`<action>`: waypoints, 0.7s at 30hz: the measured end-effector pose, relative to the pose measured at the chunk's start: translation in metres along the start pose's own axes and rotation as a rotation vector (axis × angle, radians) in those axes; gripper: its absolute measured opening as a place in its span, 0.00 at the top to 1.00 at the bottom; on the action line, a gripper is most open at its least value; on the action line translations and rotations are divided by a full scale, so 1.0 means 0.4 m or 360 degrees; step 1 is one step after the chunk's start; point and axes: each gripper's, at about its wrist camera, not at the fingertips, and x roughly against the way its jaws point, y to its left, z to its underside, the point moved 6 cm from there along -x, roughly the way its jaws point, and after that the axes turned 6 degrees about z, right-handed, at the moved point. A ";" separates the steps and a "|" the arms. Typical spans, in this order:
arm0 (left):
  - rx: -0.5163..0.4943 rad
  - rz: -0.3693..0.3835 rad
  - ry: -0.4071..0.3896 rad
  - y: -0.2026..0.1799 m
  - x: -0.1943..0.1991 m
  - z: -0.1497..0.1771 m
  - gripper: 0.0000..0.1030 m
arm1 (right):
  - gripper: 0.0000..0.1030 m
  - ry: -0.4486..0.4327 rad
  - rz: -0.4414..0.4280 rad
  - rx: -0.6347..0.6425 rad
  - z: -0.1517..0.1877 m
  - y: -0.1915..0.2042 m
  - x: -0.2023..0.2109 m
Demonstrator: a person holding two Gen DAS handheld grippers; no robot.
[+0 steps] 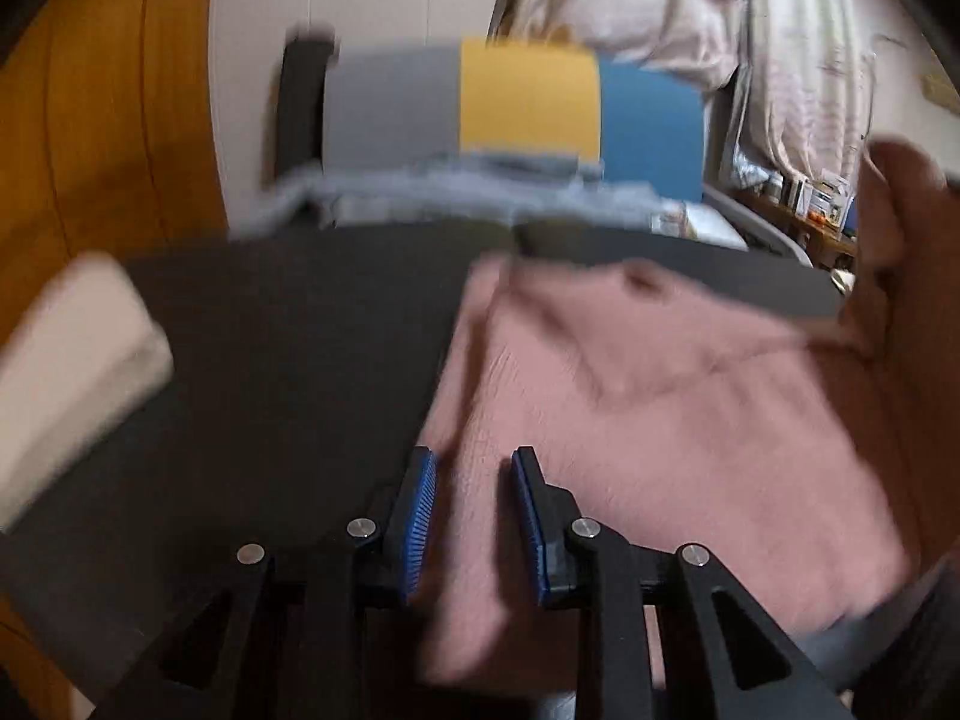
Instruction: Fold clothes
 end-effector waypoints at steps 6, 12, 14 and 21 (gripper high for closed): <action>0.0156 0.0169 -0.0061 0.051 0.001 0.039 0.72 | 0.82 0.0208 0.0061 0.0050 0.096 0.162 -0.342; 0.0212 0.0245 -0.0081 0.070 -0.010 0.052 0.72 | 0.82 0.0451 0.0296 0.0189 0.258 0.184 -0.650; 0.0253 0.0279 -0.0094 0.075 -0.015 0.059 0.72 | 0.82 0.0459 0.0422 0.0323 0.284 0.186 -0.700; 0.0551 0.0449 -0.0116 0.132 0.011 0.084 0.71 | 0.46 0.0401 0.0257 0.0594 0.278 0.261 -0.597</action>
